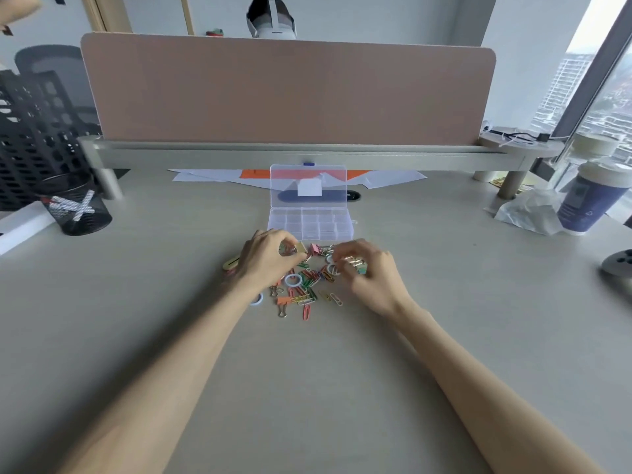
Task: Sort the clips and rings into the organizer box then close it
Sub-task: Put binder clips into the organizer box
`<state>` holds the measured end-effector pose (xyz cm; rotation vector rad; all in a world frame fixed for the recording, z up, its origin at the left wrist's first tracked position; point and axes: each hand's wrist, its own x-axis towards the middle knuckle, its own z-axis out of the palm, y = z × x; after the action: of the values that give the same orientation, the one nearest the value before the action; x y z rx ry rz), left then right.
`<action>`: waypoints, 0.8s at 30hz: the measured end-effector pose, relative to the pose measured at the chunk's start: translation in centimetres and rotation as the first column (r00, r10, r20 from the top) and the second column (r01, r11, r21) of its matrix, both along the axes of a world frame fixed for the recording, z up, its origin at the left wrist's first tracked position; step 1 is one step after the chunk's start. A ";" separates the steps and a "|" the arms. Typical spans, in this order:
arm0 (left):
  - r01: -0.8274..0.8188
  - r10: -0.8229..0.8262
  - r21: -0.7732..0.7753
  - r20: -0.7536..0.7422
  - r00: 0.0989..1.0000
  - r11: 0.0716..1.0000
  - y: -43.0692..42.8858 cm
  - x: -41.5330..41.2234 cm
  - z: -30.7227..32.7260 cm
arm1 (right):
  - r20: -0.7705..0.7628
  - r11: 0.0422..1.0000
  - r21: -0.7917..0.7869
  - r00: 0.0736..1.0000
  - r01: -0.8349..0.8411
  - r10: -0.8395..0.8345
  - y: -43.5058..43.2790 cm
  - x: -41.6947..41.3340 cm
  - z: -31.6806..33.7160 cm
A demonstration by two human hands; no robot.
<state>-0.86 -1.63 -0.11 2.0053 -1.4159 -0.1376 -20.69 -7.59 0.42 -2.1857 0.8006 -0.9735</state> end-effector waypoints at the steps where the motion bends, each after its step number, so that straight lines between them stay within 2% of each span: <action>1: 0.005 -0.005 -0.015 -0.006 1.000 1.000 -0.2 -0.1 0.2 | 0.046 0.997 0.072 0.999 0.005 -0.008 -0.7 0.0 0.5; 3: 0.020 -0.020 -0.032 -0.006 1.000 0.999 -0.8 -0.4 0.7 | 0.046 0.996 0.094 0.999 0.010 -0.015 -2.4 0.0 1.1; 7: 0.060 -0.063 0.037 0.093 0.994 0.998 -2.3 -0.8 1.2 | -0.155 1.000 0.002 0.988 -0.017 0.017 -5.9 0.2 1.3; 12: 0.141 -0.155 0.101 0.154 0.976 0.985 -2.8 -1.2 1.5 | -0.278 0.993 -0.069 0.958 -0.095 0.073 -7.7 0.8 1.5; 19: 0.175 -0.182 0.094 0.071 0.981 0.980 -2.7 -0.6 1.8 | -0.329 0.978 -0.036 0.926 -0.207 0.184 -7.6 0.4 1.7; 24: 0.164 -0.160 0.081 -0.051 0.986 0.983 -3.0 0.2 1.4 | -0.465 0.950 -0.002 0.842 -0.312 0.275 -6.7 -0.7 2.7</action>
<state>-0.66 -4.58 1.33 1.9405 -1.5682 -0.3165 -21.35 -14.30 3.12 -2.5555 0.6038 -0.3351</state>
